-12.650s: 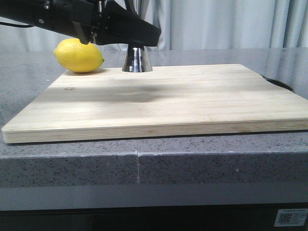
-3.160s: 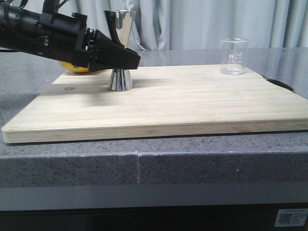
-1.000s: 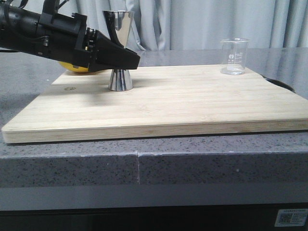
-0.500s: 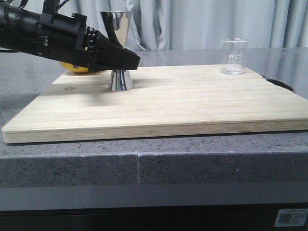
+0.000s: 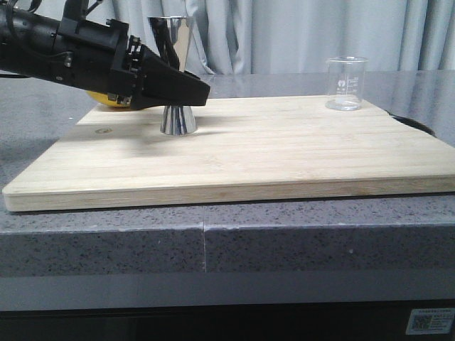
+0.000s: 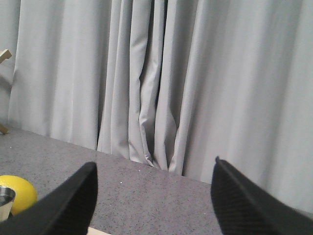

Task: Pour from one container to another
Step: 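Lower the filled steel jigger onto the board beside the lemon, left gripper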

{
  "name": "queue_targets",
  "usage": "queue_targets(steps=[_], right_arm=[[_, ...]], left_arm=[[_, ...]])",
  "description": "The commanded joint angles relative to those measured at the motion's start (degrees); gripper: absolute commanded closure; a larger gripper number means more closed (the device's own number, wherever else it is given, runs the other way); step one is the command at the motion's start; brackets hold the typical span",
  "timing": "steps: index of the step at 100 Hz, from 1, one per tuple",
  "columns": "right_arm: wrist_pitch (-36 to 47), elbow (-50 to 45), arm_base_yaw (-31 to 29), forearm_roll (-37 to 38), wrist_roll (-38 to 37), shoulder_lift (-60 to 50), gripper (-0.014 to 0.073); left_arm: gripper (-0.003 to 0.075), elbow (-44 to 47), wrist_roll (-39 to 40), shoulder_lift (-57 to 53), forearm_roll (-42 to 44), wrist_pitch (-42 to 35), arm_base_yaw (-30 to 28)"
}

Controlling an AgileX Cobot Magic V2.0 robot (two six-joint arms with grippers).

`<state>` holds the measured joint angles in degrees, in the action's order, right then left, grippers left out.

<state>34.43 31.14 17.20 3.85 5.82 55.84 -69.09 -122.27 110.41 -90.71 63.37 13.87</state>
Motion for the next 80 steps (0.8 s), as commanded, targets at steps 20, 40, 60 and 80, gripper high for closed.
queue_targets(steps=[20,40,60,80], right_arm=[[4.0,1.4,0.1,0.2,0.4,-1.1,0.0144],[4.0,1.4,0.1,0.2,0.4,-1.1,0.0144],[4.0,1.4,0.1,0.2,0.4,-1.1,0.0144],[4.1,1.4,0.1,0.2,0.4,-1.1,0.0144]], left_arm=[[0.0195,-1.6,3.1,-2.9,-3.1,3.9,-0.2],[0.0195,-1.6,3.6,-2.9,-2.1,3.9,-0.2],[0.0195,-1.6,4.8,-3.0,-1.0,3.9,-0.3],[0.0195,-1.6,6.3,-4.3,0.1,4.5,-1.8]])
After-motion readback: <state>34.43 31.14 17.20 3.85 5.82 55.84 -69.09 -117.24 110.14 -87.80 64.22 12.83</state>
